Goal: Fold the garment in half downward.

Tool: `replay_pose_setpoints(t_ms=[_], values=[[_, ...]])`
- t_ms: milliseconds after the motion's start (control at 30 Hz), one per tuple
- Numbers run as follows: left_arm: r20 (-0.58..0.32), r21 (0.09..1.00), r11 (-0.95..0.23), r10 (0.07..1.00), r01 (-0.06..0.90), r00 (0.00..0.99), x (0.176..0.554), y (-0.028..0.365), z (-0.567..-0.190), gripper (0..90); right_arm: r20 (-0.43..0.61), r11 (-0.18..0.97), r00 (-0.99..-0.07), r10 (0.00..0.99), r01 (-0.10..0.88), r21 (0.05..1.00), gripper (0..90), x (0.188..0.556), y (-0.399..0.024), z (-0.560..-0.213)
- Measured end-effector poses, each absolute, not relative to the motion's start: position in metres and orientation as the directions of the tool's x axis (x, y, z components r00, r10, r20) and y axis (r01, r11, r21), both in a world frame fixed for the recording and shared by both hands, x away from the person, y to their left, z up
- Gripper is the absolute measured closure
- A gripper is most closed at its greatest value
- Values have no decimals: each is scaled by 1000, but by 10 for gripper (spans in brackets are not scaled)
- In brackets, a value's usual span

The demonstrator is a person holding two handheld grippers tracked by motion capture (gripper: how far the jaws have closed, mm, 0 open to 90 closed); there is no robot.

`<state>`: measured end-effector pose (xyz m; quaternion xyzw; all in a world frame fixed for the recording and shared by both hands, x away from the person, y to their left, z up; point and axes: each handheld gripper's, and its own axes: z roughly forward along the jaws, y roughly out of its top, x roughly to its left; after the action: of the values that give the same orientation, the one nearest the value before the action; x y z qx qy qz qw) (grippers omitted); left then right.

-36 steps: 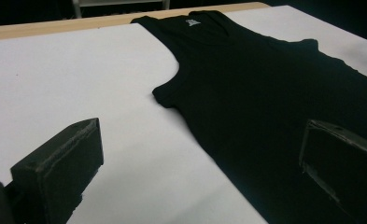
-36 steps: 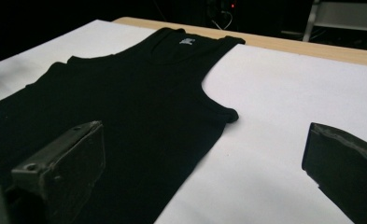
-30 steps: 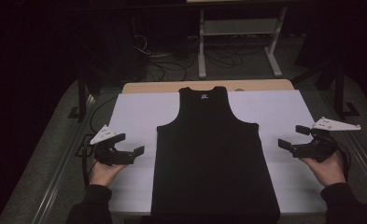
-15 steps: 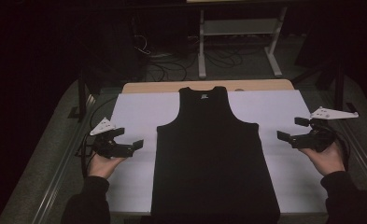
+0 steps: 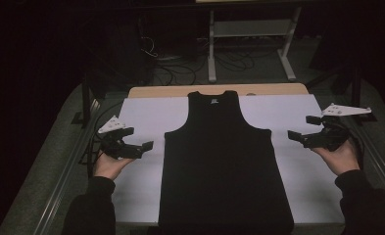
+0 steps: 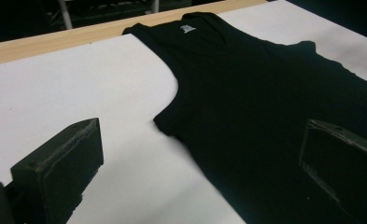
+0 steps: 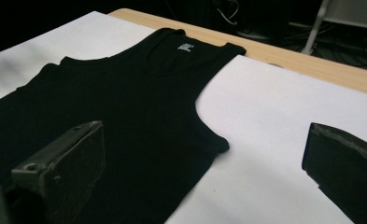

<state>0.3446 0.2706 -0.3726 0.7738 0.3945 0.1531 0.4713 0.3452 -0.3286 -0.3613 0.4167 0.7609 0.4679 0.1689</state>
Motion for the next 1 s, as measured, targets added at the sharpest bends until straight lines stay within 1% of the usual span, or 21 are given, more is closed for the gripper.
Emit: replay_pose_setpoints(t_ms=[100,533,733,1000], values=[[-143,848,-241,753,472,642,351,271,-373,0,138,222,-596,791,490,843,0,352,-326,-363],[-147,841,-261,733,474,664,370,261,-366,0,125,250,-606,786,496,832,0,371,-321,-357],[-137,833,-290,717,472,683,378,253,-361,0,127,257,-604,787,507,823,0,379,-319,-358],[-130,826,-309,710,472,692,389,244,-356,0,125,267,-614,780,506,820,0,388,-315,-350]])
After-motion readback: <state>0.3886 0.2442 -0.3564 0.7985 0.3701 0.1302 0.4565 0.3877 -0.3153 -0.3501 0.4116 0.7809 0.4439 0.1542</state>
